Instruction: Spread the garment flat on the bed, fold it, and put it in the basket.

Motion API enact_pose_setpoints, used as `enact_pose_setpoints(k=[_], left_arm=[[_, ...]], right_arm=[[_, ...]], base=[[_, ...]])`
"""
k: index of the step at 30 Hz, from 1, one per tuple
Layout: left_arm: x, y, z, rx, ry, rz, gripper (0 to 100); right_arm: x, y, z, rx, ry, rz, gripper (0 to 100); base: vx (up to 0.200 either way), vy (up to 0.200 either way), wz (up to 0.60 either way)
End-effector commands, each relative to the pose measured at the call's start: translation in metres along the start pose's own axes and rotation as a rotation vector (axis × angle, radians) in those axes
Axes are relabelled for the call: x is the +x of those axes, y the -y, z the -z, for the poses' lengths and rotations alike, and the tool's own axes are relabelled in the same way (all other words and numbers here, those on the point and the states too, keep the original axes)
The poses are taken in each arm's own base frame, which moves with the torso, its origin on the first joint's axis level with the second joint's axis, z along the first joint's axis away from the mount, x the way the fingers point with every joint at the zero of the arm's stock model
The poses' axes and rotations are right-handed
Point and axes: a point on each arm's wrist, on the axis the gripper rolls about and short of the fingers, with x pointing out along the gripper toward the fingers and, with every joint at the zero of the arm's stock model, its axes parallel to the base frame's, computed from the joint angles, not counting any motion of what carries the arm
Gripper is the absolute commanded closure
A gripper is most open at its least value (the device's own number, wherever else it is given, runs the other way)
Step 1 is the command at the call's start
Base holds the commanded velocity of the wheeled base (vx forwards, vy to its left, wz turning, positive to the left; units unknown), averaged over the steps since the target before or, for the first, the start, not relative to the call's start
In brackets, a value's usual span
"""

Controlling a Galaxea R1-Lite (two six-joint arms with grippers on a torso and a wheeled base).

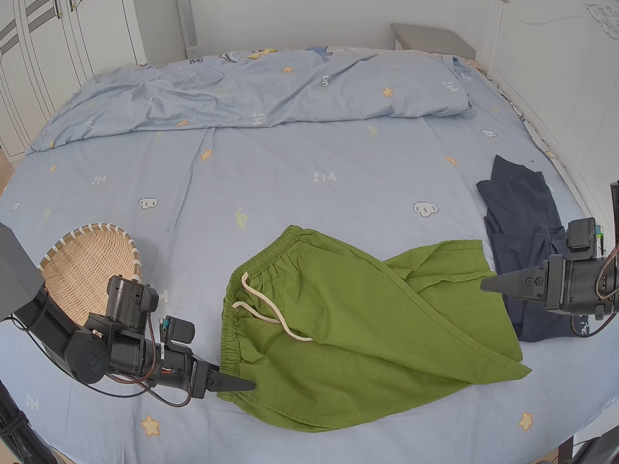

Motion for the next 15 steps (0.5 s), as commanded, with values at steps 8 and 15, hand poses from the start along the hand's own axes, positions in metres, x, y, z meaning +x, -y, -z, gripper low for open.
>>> enact_pose_setpoints(k=[8, 15], left_arm=[[-0.022, -0.002, 0.006, -0.139, 0.032, 0.151, 100], [-0.065, -0.013, 0.03, -0.312, 0.11, 0.232, 100]], right_arm=[[0.007, 0.002, 0.008, 0.003, -0.052, -0.004, 0], [0.009, 0.01, 0.025, 0.003, -0.11, 0.02, 0]], base=[[0.0, 0.0, 0.0], [0.0, 0.0, 0.0]])
